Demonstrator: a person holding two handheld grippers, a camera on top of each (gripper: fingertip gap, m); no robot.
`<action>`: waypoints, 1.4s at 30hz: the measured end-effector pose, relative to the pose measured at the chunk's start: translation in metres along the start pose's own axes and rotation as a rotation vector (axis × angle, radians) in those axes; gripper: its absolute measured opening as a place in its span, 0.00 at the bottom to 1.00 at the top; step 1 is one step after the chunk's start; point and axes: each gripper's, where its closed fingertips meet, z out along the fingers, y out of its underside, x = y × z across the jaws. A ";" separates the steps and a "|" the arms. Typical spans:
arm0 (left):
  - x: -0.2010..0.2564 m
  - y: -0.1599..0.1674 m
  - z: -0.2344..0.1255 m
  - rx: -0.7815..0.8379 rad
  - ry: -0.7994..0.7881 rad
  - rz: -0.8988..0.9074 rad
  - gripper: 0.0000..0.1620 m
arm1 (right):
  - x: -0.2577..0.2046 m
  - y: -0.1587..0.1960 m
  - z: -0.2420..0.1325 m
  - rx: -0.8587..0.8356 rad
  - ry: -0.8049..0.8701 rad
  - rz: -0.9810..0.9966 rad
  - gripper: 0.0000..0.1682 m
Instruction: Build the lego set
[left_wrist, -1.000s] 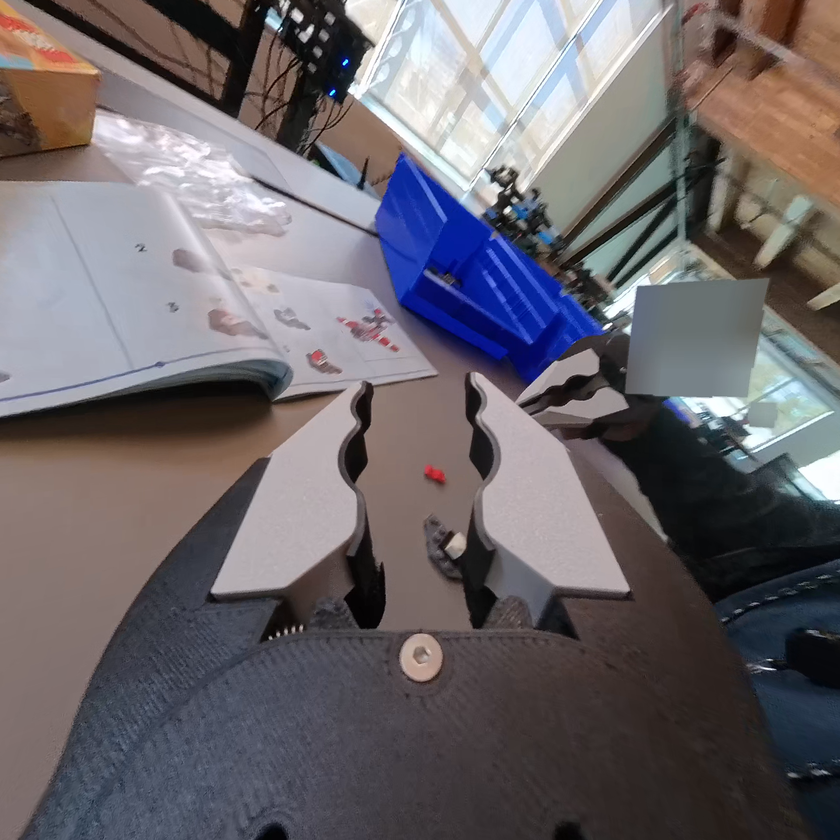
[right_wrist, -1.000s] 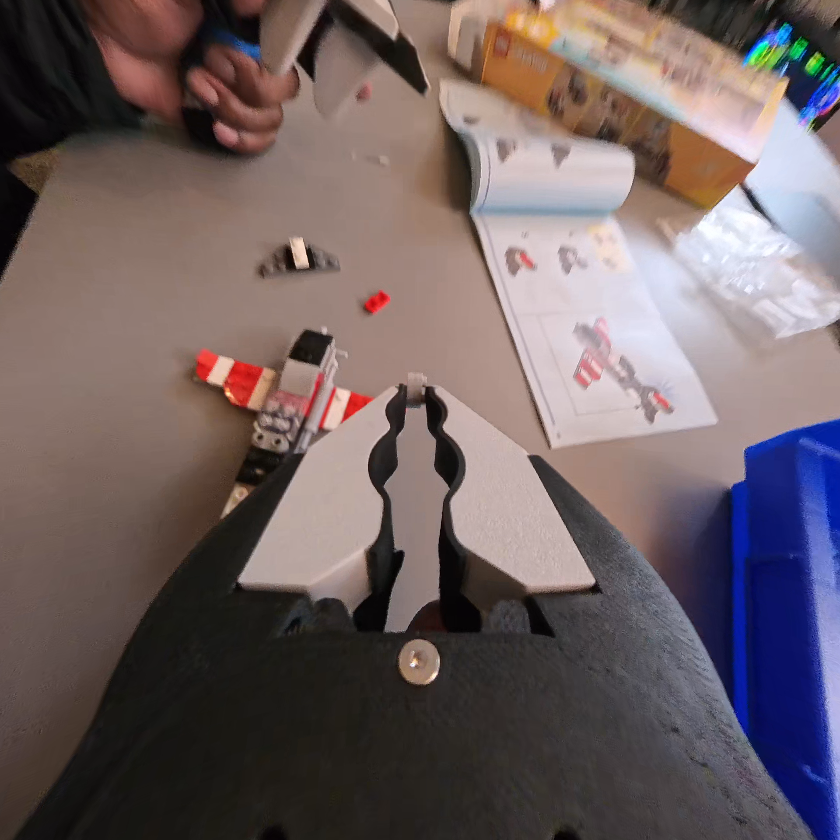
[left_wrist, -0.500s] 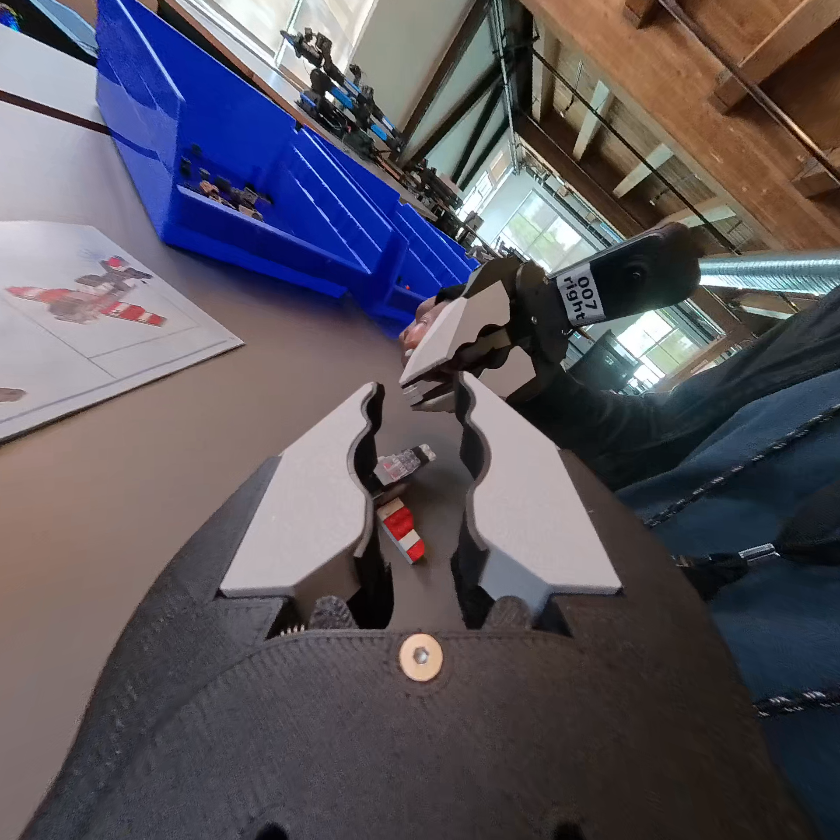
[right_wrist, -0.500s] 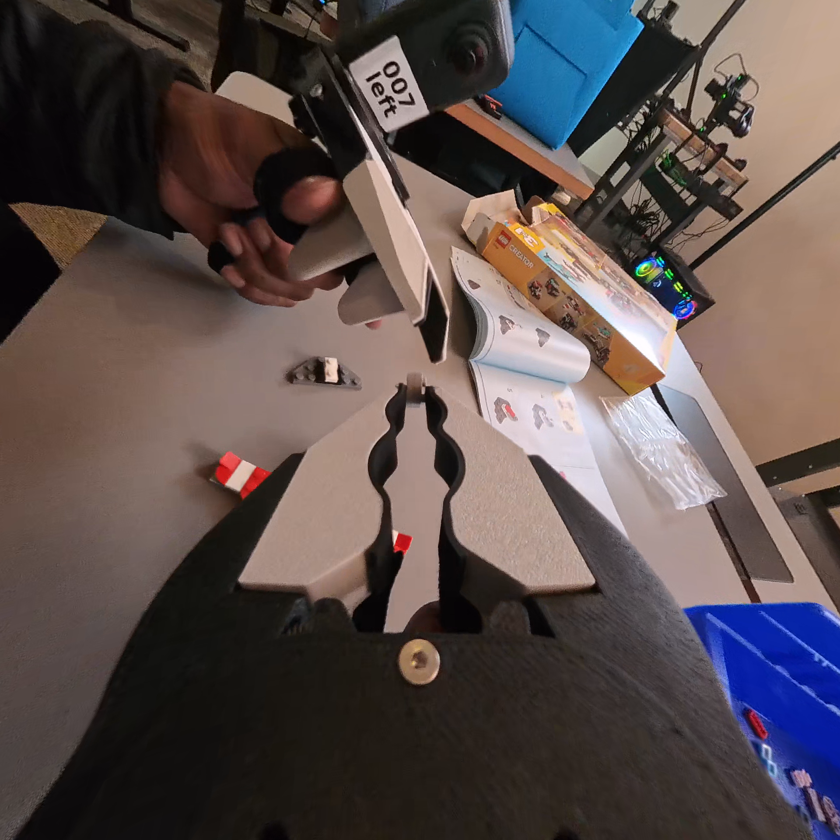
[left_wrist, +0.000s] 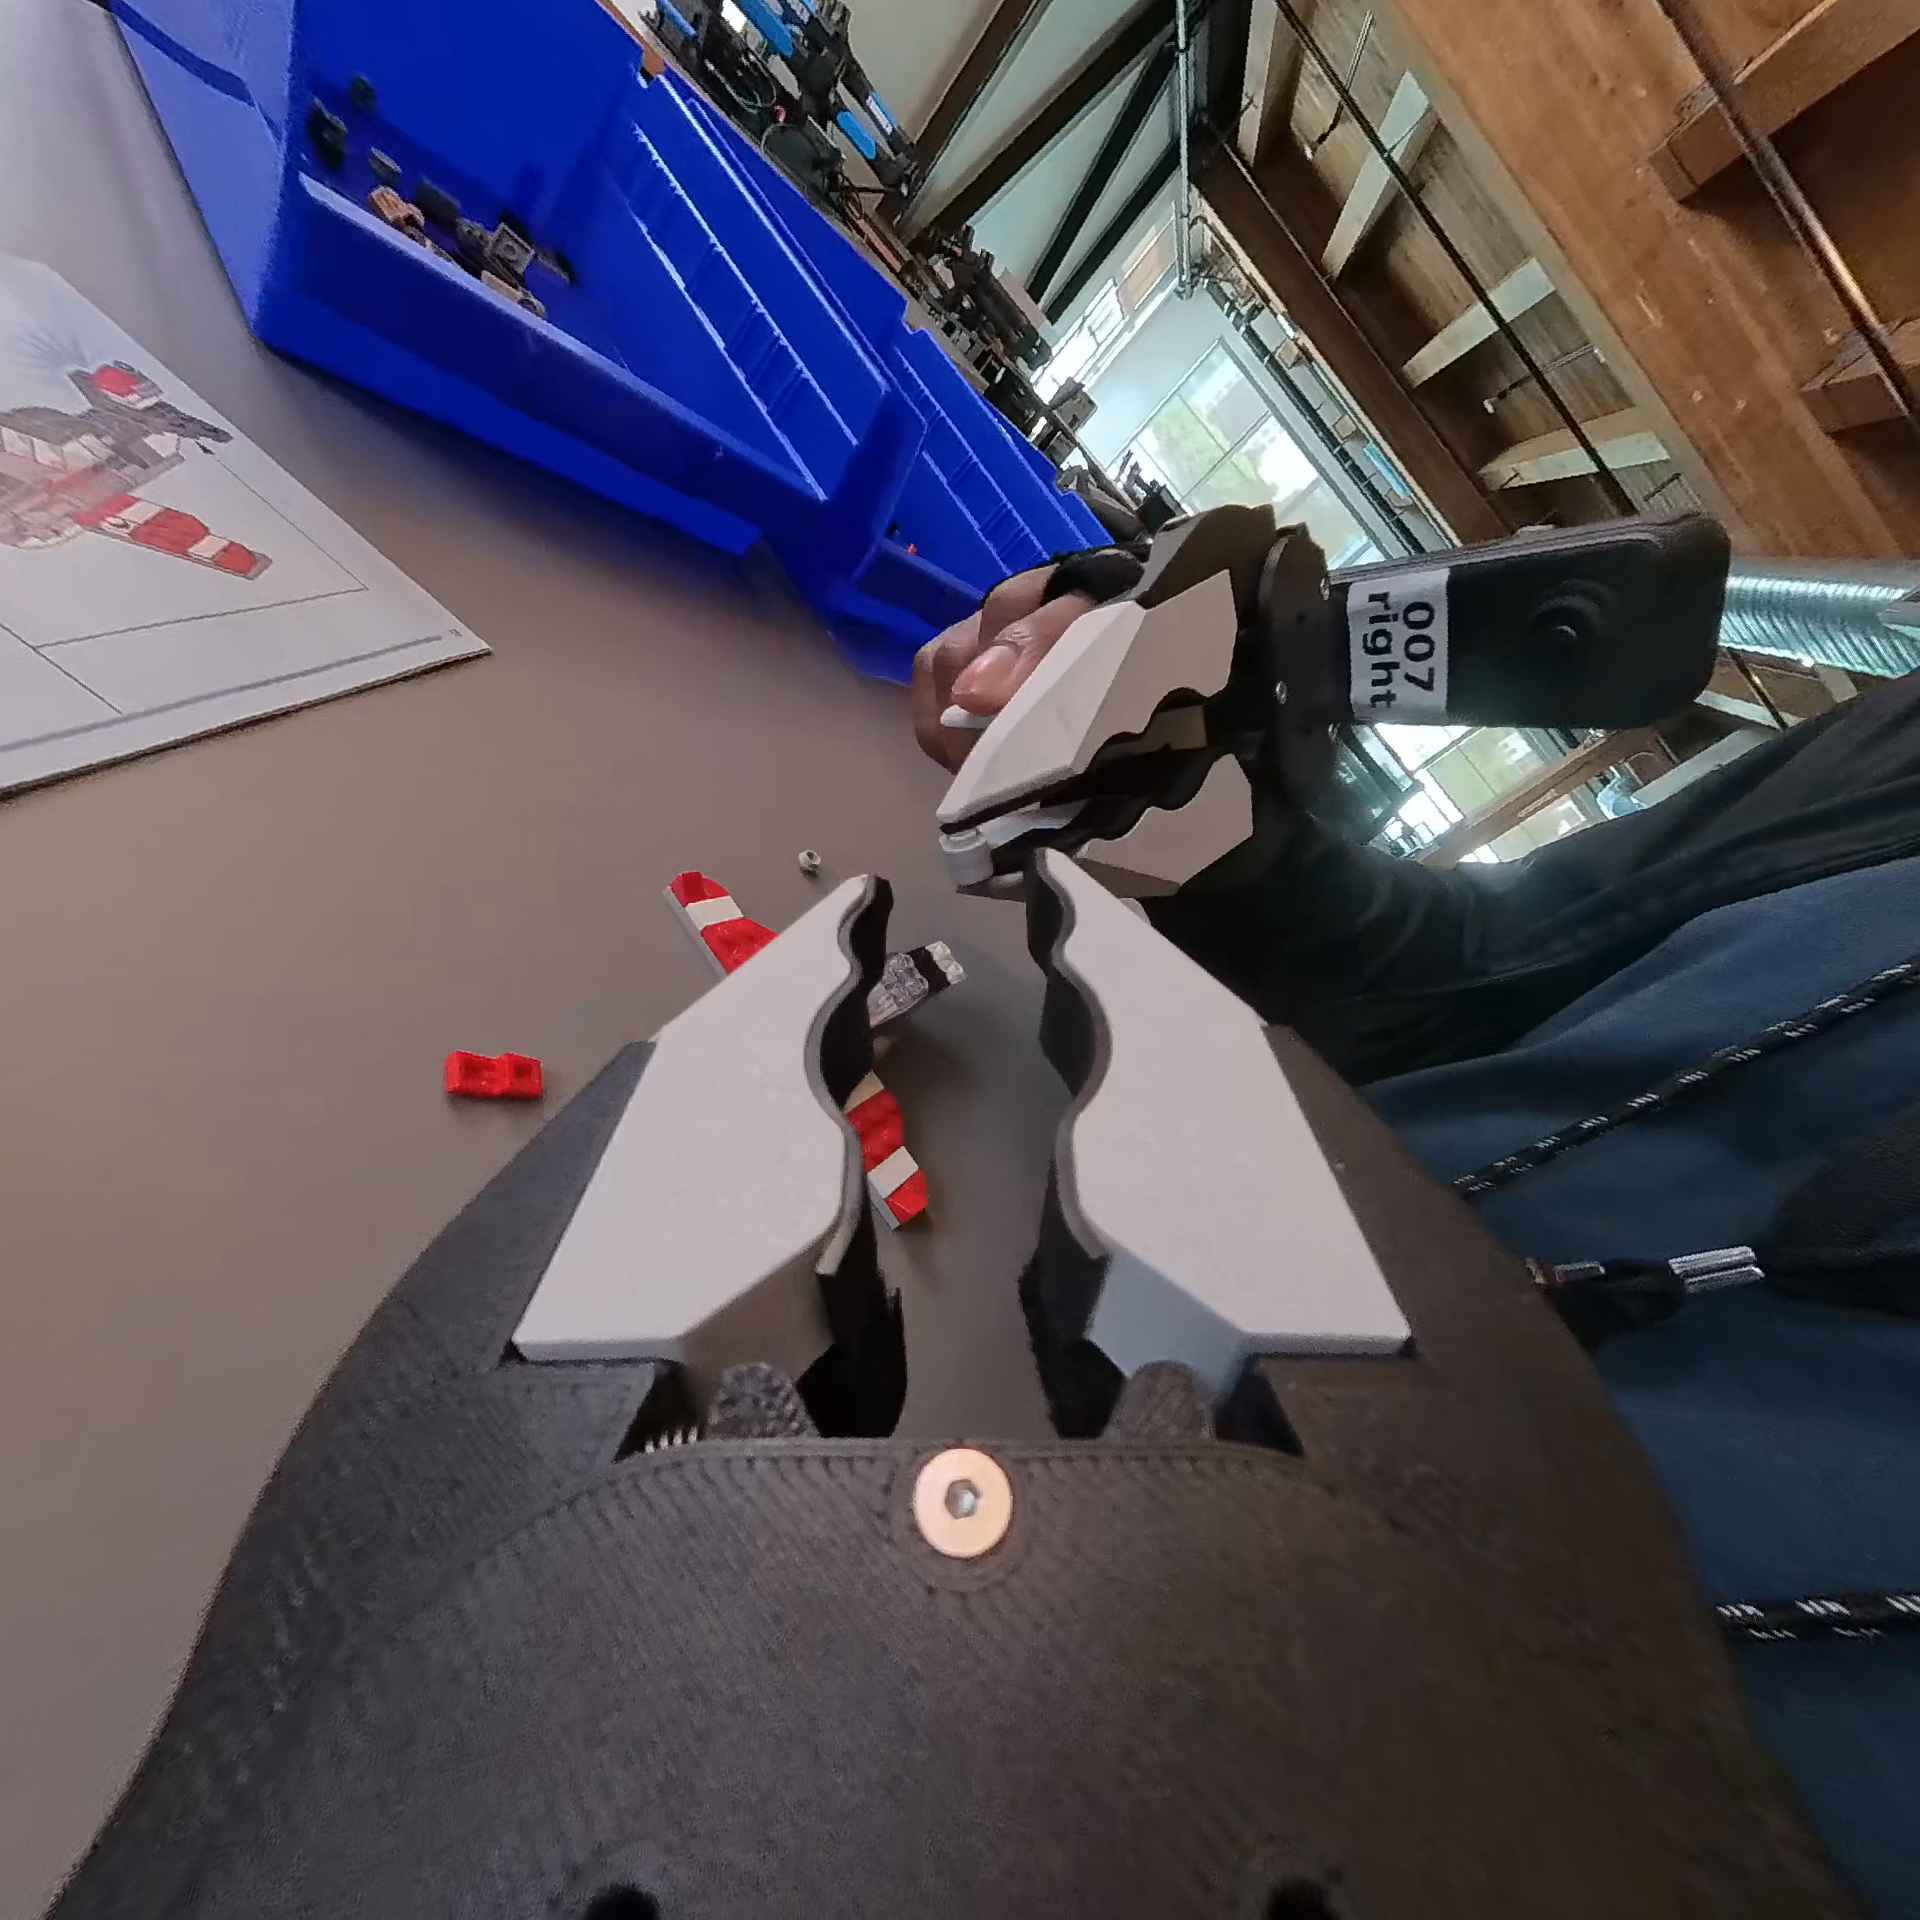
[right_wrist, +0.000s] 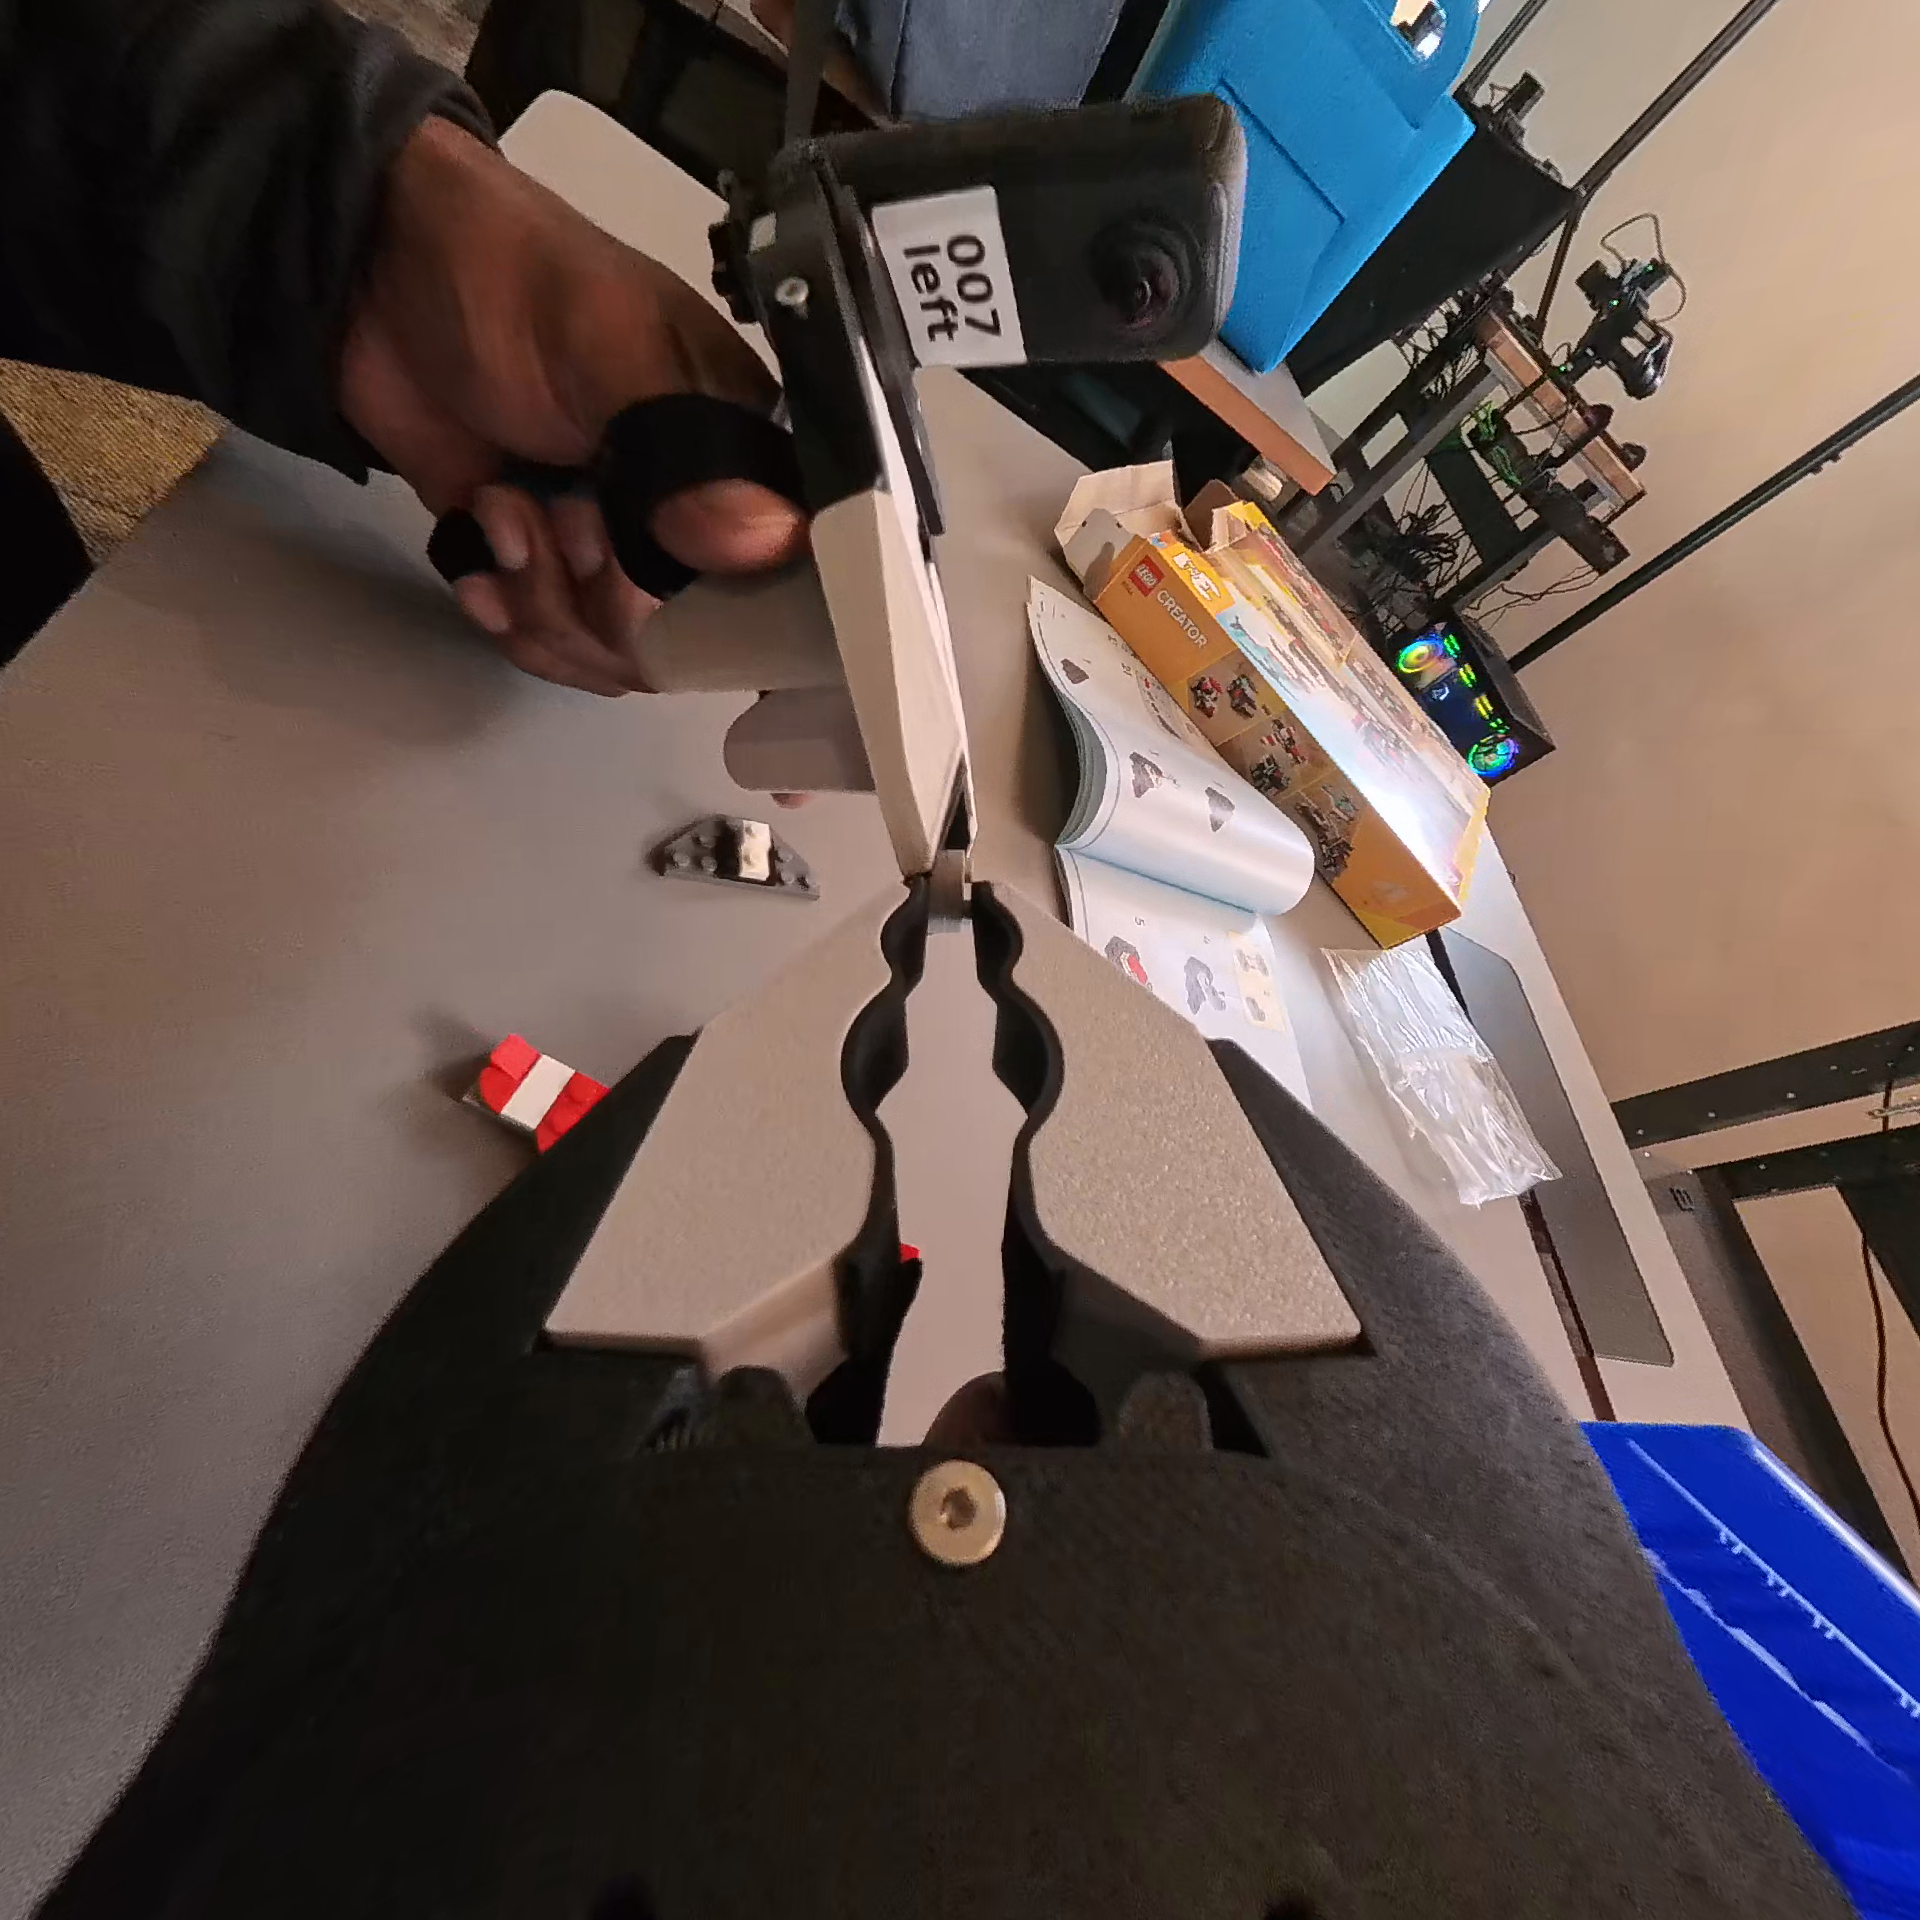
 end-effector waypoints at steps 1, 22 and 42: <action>0.000 0.000 0.000 -0.002 0.001 -0.004 0.16 | -0.001 0.000 0.000 -0.002 -0.001 -0.006 0.05; 0.007 0.002 -0.007 0.004 0.039 -0.006 0.05 | -0.004 -0.003 -0.009 0.013 -0.006 -0.022 0.10; -0.013 0.005 -0.026 -0.009 -0.142 0.137 0.05 | -0.026 0.124 -0.065 -0.390 -0.071 0.440 0.11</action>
